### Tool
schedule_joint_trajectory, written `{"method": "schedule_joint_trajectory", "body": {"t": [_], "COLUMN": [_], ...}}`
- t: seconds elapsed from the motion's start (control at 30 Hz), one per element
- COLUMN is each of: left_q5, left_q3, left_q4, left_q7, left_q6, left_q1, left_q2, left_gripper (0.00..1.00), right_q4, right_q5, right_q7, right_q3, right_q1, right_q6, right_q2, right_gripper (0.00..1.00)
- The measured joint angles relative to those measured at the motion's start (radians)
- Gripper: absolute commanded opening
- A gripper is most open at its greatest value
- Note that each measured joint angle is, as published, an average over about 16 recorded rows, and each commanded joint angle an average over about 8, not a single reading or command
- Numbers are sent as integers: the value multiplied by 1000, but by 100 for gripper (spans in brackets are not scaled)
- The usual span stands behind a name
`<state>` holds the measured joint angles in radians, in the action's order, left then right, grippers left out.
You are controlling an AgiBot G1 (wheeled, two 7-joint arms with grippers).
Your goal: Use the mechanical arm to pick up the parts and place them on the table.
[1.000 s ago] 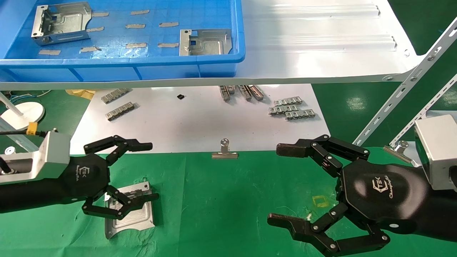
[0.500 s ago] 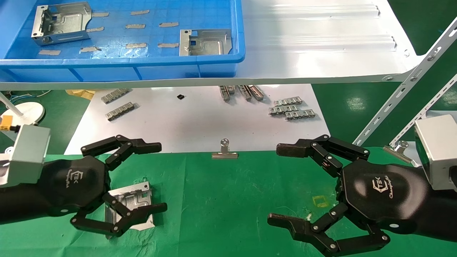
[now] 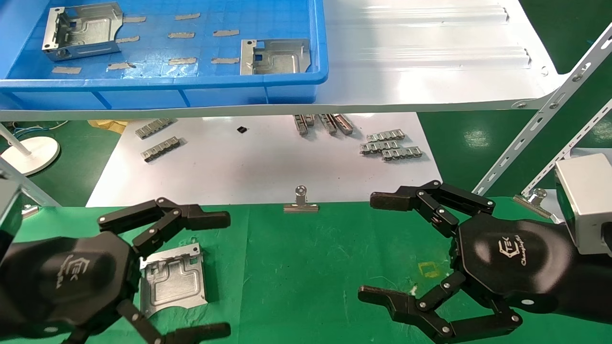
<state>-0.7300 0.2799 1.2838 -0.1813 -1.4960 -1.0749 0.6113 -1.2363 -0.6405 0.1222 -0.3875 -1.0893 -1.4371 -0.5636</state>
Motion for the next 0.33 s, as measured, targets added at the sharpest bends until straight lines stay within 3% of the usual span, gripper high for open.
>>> {"method": "schedule_joint_trajectory", "body": {"t": [0.33], "left_q5": [12], "left_q3": [-17], "left_q4": [34], "left_q7": [-23], "left_q6": [4], "left_q1": [17], "left_q2": [-6], "left_gripper": [100], "right_q4": [0], "right_q5": [0], "right_q7": [0], "right_q3": [0], "right_q1": [0], "right_q6": [0], "right_q2": [0], "right_gripper": [100]}}
